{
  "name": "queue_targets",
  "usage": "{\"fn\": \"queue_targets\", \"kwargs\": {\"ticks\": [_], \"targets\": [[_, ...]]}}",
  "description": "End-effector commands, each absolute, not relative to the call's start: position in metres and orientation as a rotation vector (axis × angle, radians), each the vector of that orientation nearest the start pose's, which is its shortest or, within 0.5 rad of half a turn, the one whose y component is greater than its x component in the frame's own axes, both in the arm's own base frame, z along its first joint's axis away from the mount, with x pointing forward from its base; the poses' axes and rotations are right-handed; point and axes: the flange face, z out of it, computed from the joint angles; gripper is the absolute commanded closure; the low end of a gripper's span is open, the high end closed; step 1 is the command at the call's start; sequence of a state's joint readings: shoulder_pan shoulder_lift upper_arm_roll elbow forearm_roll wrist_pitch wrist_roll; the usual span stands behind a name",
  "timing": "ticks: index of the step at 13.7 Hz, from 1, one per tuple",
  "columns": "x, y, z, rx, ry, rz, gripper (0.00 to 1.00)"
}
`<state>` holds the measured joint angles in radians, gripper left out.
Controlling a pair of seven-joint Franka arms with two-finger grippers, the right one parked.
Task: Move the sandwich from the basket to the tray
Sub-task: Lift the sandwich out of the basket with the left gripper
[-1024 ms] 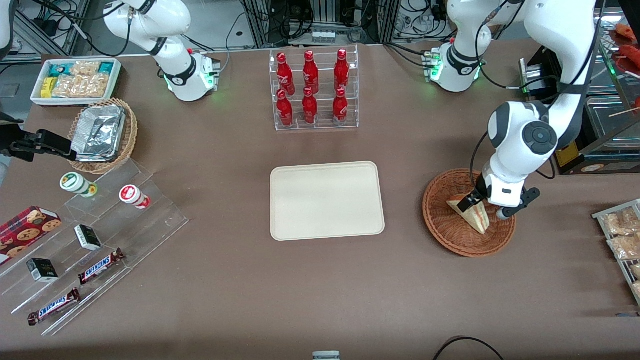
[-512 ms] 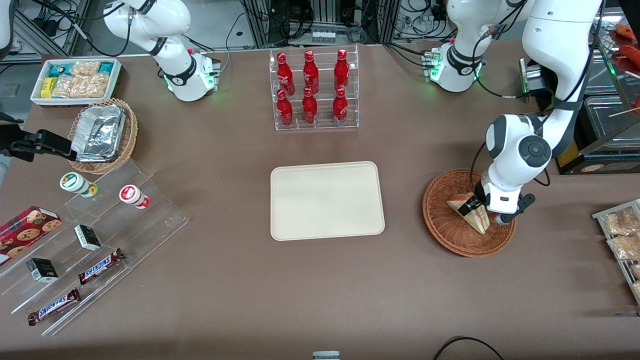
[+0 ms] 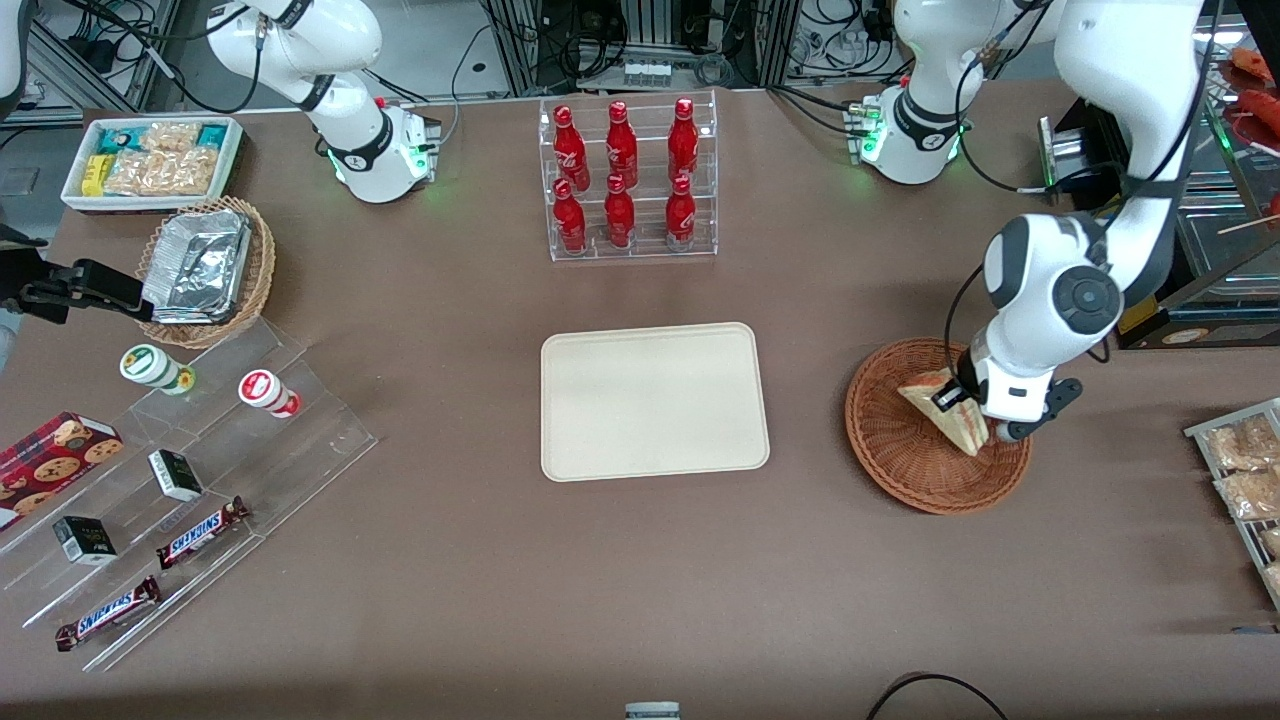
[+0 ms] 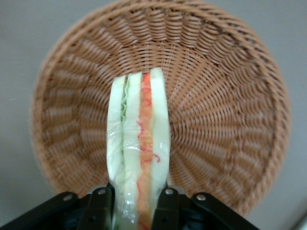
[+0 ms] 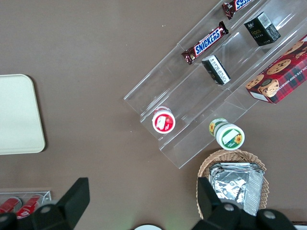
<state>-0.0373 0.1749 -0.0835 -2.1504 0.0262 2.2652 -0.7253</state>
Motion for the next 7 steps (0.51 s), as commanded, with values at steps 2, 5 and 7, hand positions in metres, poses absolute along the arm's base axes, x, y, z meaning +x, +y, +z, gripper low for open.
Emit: {"fn": "queue_targets", "kwargs": {"ticks": [2,5,7], "targets": [[0.569,-0.104,0.412,-2.981,-0.815,0.104,1.00],[0.577,-0.159,0.454,-3.034,-0.680,0.058,1.00],[0.576,-0.208,0.464,-3.069,-0.558,0.036,1.00]]}}
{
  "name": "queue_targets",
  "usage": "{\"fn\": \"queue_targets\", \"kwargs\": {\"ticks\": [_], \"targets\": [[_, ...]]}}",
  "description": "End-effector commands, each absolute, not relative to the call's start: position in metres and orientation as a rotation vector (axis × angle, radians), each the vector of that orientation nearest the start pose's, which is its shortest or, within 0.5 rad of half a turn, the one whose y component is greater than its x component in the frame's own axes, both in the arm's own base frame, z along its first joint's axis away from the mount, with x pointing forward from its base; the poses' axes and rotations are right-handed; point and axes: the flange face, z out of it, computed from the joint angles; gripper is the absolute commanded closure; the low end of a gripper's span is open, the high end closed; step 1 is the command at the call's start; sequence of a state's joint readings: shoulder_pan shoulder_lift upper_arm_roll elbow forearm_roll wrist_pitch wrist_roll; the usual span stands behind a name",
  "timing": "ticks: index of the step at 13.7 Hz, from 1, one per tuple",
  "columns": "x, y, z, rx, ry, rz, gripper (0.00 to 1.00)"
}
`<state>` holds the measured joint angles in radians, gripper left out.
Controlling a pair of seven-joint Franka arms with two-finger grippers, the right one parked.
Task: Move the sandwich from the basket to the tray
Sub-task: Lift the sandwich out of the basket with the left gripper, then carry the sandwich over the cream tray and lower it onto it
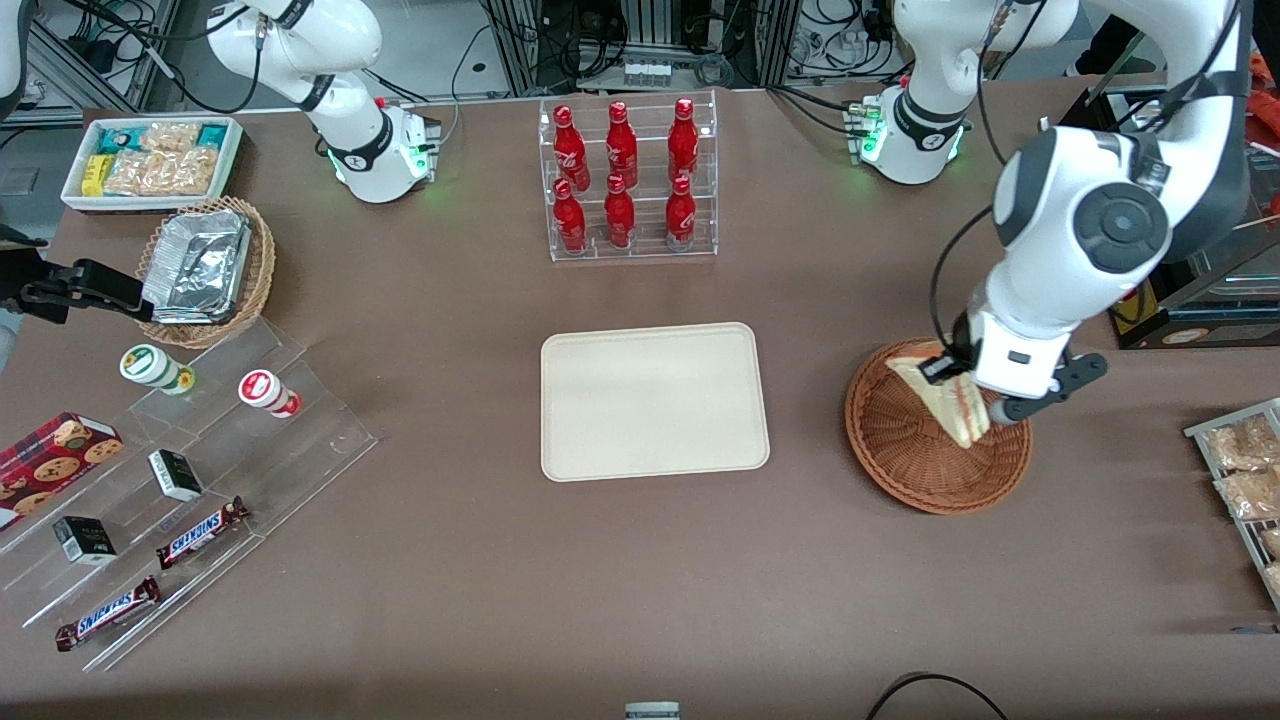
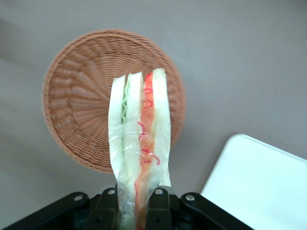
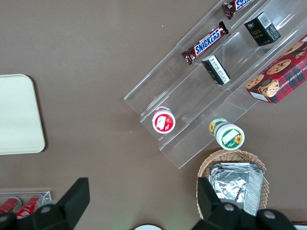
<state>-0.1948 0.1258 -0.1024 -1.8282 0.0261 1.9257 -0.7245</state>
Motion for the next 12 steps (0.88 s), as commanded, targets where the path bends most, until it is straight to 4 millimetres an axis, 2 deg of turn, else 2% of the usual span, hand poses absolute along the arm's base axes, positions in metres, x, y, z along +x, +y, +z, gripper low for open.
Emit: {"fn": "queue_targets", "kwargs": {"ticks": [1,3,6,8,10,12], "targets": [[0.574,-0.232,0.460,-3.080,-0.500,0.039,1.00],[0.568,-0.290,0.454,-3.105,-0.377,0.032,1.00],[0.567,-0.363,0.427,-3.127,-0.231,0.042,1.00],[0.559,-0.418,0.398,-3.130,-0.117,0.059,1.00],[0.558,-0.454,0.362,-3.110,-0.035,0.054,1.00],[0.542,-0.487,0.331,-3.123,0.049,0.031,1.00]]}}
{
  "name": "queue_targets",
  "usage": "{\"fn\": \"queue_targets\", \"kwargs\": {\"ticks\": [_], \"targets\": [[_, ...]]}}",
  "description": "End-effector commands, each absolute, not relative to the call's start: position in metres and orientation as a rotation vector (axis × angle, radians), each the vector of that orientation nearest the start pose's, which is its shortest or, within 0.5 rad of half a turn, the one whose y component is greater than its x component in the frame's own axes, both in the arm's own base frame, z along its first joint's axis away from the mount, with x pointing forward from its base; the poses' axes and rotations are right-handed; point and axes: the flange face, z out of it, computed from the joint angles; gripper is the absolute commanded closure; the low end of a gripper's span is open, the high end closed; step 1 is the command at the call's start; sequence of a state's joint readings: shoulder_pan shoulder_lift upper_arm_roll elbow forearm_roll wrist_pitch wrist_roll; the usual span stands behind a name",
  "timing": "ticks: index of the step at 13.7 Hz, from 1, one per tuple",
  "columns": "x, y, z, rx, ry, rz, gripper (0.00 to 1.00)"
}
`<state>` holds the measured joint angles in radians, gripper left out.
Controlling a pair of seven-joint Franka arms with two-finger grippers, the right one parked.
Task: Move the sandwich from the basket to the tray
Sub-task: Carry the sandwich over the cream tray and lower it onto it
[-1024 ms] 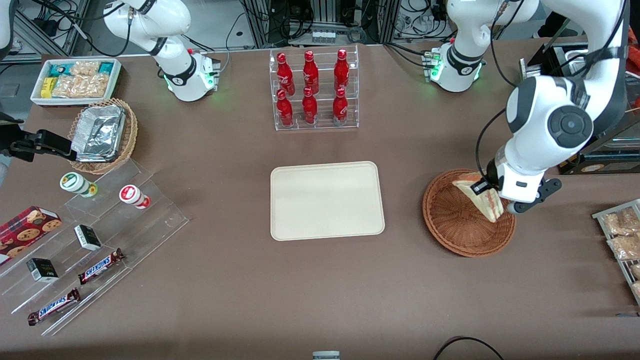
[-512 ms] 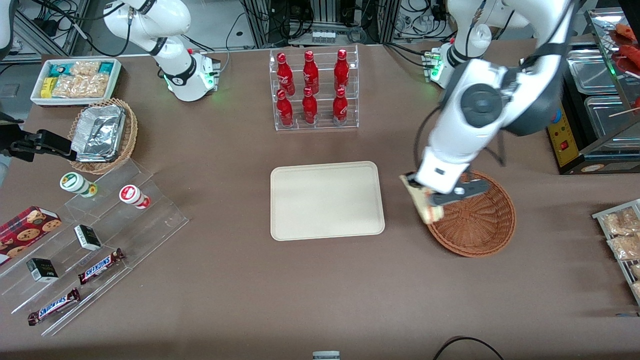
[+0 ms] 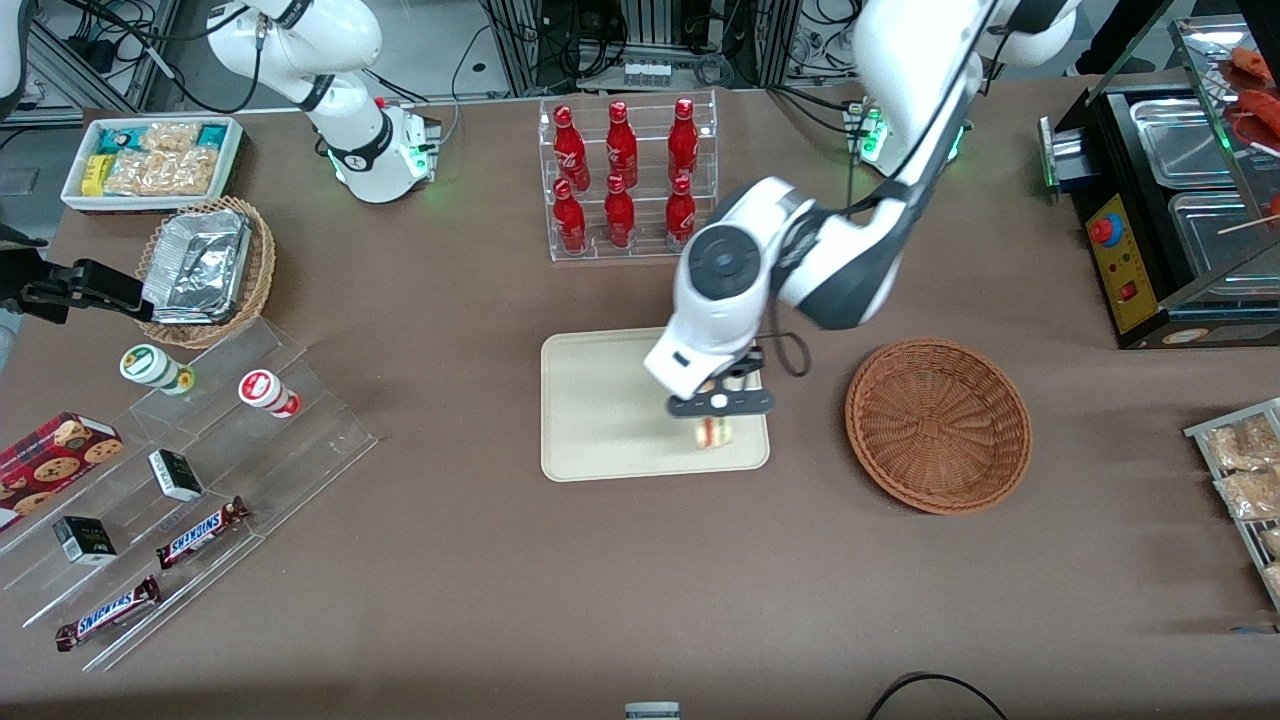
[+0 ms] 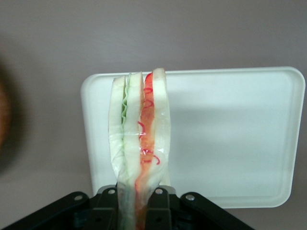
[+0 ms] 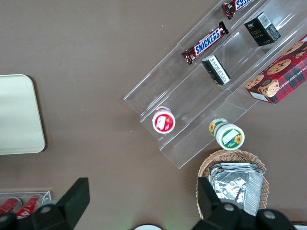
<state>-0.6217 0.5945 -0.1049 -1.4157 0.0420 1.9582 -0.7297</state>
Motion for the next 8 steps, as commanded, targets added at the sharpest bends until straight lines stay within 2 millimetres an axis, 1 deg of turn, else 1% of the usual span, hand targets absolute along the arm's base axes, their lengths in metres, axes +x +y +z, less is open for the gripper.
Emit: {"fn": "queue_targets", "kwargs": {"ticks": [1,3,8], "targets": [[0.541,-0.493,0.318,-3.130,0.059,0.021,1.00],[0.527,-0.511,0.293,-3.119,0.114,0.036,1.00],[0.505,-0.530,0.247,-3.073,0.187,0.059,1.00]]}}
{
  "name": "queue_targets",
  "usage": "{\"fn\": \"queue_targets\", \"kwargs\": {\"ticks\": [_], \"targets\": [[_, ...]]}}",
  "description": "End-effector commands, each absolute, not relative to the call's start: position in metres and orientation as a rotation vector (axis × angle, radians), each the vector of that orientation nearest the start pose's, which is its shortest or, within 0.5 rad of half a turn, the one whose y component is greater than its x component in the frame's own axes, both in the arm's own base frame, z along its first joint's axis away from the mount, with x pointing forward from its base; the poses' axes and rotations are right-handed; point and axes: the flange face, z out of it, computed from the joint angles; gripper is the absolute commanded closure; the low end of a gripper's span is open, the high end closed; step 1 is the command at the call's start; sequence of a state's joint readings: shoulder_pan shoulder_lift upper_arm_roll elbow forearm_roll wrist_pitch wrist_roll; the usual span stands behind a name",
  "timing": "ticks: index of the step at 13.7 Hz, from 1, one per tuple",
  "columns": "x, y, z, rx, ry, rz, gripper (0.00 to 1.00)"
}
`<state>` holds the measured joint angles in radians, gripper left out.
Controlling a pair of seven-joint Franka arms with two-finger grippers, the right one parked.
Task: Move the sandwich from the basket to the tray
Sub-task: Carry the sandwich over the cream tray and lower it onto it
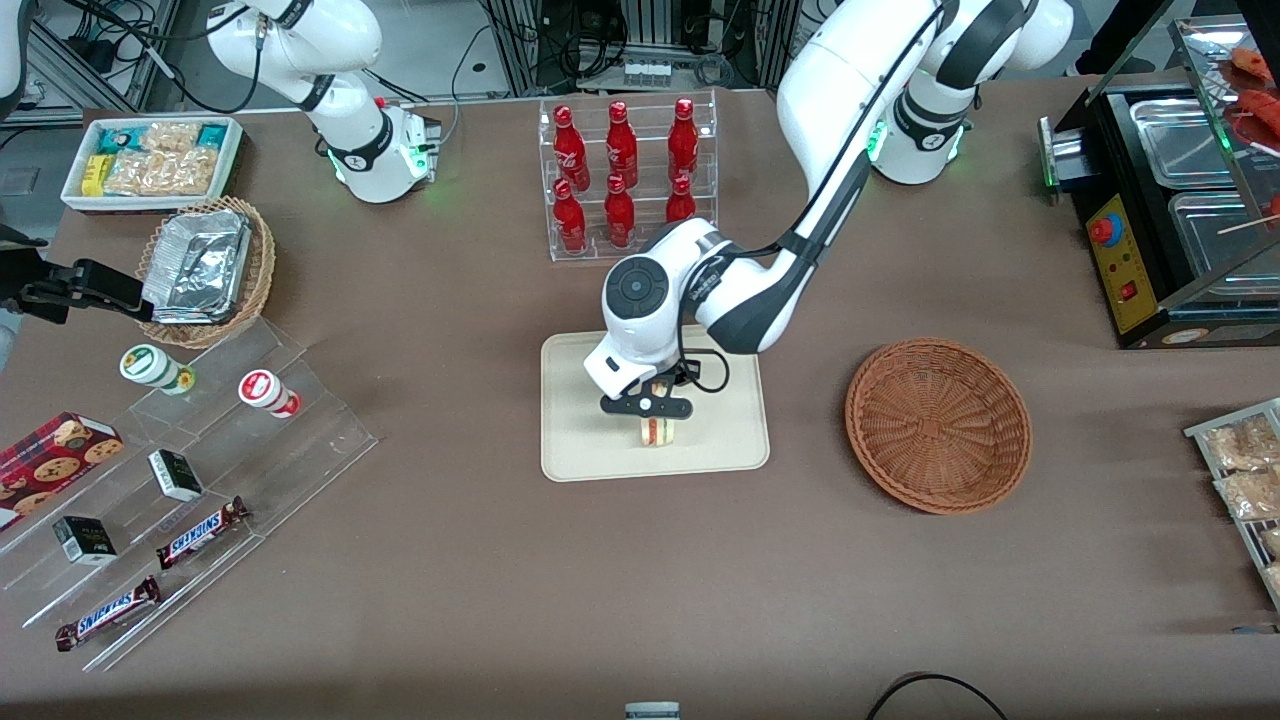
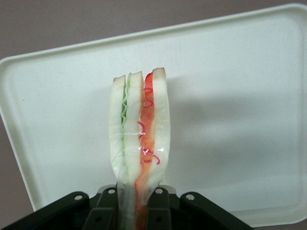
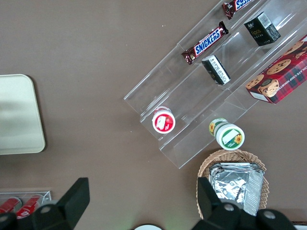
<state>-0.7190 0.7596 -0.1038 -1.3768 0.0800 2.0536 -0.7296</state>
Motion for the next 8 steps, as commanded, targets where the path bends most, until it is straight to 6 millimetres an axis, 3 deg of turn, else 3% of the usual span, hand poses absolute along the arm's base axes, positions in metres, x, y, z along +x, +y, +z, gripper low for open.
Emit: {"fn": "queue_targets", "kwargs": {"ticks": [1,6,7,8], "targets": [[0.503,-0.530,0.236,-3.064,0.188,0.073,1.00],[0.496,-0.532,0.212,-3.051,0.137,0.102,1.00],[0.496,-0.532,0.212,-3.052,0.118,0.101,0.74],[0.497,-0.532,0.213,-3.048,0.108,0.095,0.12]]}}
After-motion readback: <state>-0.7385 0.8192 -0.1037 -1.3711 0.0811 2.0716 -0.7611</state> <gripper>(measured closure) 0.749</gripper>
